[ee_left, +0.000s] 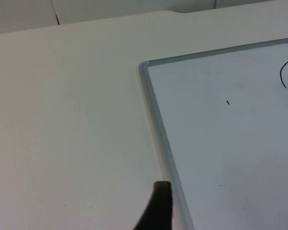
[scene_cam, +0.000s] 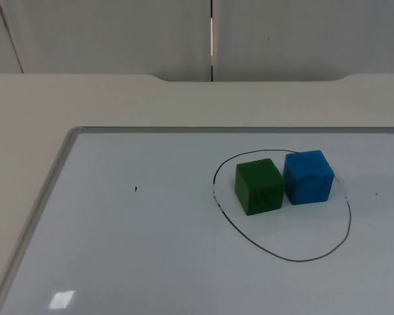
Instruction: Push the two cubes into the marked area.
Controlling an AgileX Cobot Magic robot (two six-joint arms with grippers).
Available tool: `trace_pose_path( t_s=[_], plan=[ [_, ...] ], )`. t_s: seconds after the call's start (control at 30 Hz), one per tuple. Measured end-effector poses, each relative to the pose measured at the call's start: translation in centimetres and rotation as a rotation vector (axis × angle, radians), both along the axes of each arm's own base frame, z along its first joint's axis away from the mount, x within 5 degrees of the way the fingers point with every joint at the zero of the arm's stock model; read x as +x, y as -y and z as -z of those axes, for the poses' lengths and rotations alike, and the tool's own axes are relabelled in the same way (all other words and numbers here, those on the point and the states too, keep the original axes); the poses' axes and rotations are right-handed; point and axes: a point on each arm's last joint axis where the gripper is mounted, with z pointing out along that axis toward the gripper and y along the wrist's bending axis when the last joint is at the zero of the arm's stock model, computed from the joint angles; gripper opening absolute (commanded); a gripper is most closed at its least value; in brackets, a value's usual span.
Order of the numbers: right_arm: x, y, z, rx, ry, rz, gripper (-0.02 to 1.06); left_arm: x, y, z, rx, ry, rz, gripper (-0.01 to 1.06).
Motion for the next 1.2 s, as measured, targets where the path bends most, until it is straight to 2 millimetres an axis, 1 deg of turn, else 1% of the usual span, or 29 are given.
trace_pose_path(
  t_s=[0.03,0.43,0.57,1.2],
  plan=[
    [0.00,0.00,0.00,0.000,0.000,0.000,1.05,0.00,0.00,0.00,0.000,0.000,0.000,0.83],
    [0.00,0.00,0.00,0.000,0.000,0.000,1.05,0.00,0.00,0.00,0.000,0.000,0.000,0.83],
    [0.00,0.00,0.00,0.007,-0.002,0.004,1.05,0.00,0.00,0.00,0.000,0.000,0.000,1.05],
    [0.00,0.00,0.00,0.026,-0.008,0.014,1.05,0.00,0.00,0.00,0.000,0.000,0.000,1.05]
  ],
)
